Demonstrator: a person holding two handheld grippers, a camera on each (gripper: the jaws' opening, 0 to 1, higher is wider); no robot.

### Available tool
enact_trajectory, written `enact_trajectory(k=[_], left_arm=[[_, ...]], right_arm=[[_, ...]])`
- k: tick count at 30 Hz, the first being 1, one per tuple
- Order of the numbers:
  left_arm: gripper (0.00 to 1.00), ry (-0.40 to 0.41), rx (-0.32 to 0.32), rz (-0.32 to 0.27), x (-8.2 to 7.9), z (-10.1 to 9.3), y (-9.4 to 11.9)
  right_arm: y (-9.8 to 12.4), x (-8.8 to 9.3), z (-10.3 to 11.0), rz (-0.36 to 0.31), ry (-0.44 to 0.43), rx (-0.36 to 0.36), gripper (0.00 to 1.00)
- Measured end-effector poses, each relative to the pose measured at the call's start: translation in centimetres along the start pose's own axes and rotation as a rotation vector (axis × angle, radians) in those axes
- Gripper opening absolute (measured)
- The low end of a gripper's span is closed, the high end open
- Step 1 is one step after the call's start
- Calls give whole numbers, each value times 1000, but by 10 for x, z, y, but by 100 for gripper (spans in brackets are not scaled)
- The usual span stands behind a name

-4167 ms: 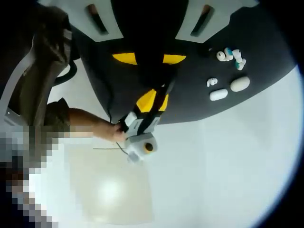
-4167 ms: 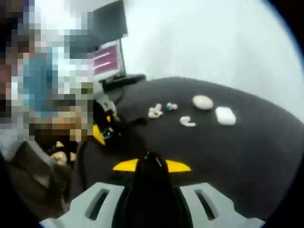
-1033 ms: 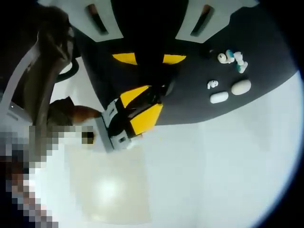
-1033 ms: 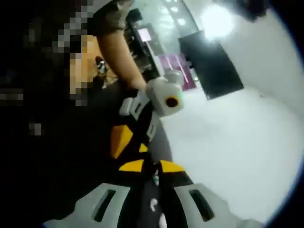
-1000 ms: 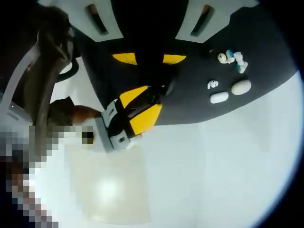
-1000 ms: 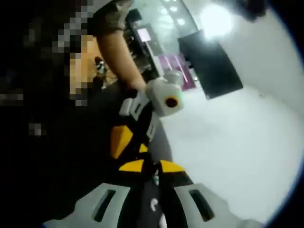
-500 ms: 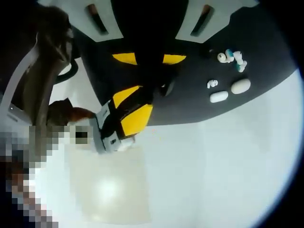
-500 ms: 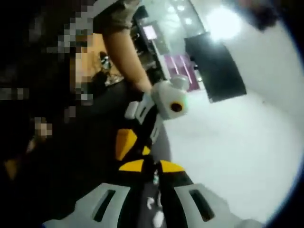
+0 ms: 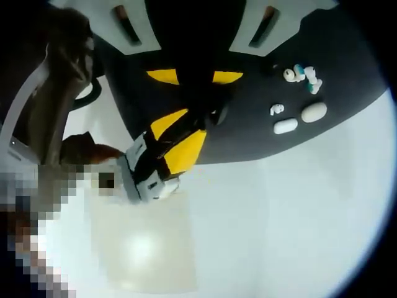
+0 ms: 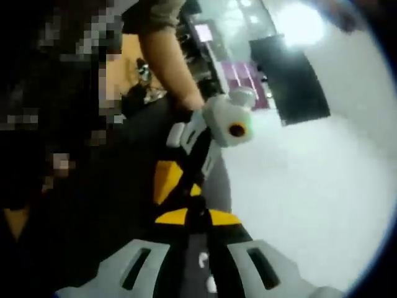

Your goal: Pick up three earphones and place each one into its charging case using tactile feedback, ensure that each earphone is properly inserted and securely positioned inside the case.

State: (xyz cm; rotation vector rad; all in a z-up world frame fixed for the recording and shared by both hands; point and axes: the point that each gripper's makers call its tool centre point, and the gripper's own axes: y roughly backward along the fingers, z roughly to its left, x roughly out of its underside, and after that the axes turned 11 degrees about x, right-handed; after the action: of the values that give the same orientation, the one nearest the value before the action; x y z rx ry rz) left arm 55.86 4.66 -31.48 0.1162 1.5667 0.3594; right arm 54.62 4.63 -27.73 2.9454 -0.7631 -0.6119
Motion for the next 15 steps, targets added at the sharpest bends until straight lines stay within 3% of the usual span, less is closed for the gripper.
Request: enact_trajectory(k=[2, 6, 9, 12, 15], left_arm=[[14, 0, 0, 0, 0, 0, 0], [14, -2, 0, 1, 0, 0, 0], [14, -4, -2, -4, -1, 0, 1], [14, -4, -1, -3, -1, 0, 1], [14, -1, 0, -4, -1, -1, 2]], right_arm=[[0, -1, 0, 4, -89, -24, 13], [0, 0, 1, 4, -70, -25, 13], [5, 3, 8, 14, -159, -84, 8], [5, 5, 3, 4, -212, -75, 10], [6, 8, -1, 0, -383, -78, 16]])
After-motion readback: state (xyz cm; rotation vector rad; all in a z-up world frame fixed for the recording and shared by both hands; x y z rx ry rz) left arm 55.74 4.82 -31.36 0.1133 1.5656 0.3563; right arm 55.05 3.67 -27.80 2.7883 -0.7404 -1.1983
